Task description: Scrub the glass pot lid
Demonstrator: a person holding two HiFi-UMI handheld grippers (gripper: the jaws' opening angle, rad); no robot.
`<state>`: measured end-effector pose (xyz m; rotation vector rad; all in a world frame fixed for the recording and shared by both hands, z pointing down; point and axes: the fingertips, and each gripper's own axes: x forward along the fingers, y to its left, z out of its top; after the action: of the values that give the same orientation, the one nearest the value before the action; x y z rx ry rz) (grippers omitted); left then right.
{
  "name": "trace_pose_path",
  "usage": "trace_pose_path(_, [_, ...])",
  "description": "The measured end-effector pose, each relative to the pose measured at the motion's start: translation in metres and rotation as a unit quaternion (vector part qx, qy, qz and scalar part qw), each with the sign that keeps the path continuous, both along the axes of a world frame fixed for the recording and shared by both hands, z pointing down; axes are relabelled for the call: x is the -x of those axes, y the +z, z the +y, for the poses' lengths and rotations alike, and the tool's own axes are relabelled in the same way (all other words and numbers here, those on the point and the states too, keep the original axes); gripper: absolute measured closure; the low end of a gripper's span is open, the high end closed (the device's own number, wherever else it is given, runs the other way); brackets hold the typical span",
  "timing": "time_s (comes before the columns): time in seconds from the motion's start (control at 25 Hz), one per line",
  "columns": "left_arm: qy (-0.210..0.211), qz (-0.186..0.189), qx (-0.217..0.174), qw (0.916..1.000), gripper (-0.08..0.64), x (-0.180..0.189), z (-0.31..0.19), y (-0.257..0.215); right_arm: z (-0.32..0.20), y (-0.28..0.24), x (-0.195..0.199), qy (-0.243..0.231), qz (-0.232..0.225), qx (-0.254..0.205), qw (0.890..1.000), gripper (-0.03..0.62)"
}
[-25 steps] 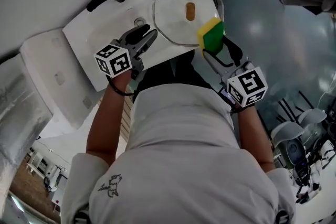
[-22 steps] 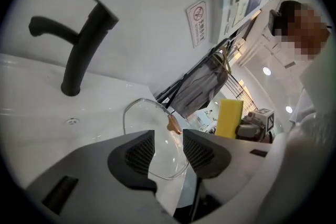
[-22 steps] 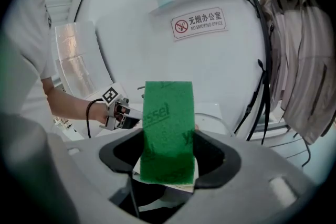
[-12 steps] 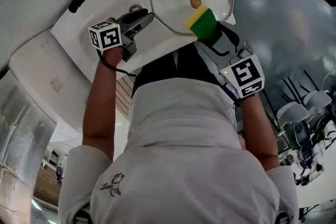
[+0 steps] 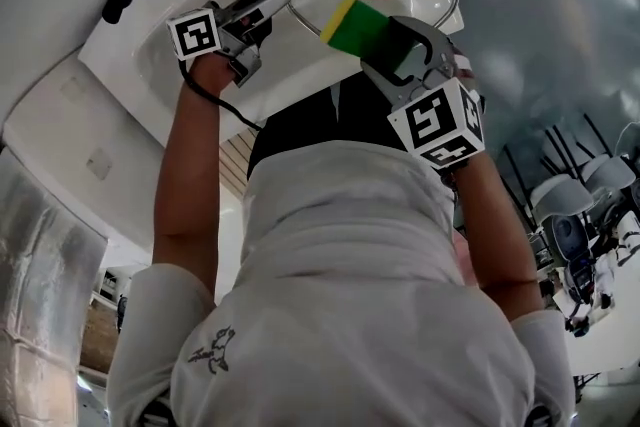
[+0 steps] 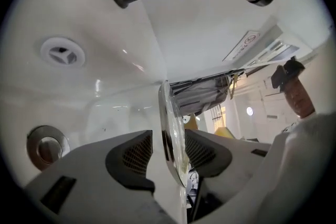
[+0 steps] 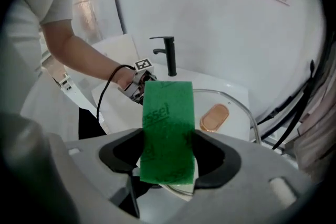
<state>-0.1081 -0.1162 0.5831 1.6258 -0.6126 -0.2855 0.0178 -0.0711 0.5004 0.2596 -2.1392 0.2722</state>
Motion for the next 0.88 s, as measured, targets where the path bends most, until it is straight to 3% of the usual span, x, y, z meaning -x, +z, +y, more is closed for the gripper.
trace_pose_path(0.36, [0.004,0.065,-0.01,0.9978,0.376,-0.01,-0.005,-0.005,-0.009,0.025,0.055,-0.06,0.057,-0.04,0.996,0.301])
trace_pose_path(0.48, [0.009,0.074,-0.012,0.9971,0.433,-0.013,-0.004,-0.005,-0.007,0.036,0.068,-0.08,0.081,-0.047,0.992,0.301])
trace_pose_path(0.72, [0.01,0.078,-0.011,0.9969,0.469,-0.012,-0.005,-0.003,0.002,0.054,0.068,-0.119,0.128,-0.07,0.982,0.307])
trace_pose_path(0.88, [0.009,0.085,-0.004,0.9964,0.472,-0.012,-0.003,-0.001,0.01,0.056,0.055,-0.129,0.141,-0.06,0.98,0.308])
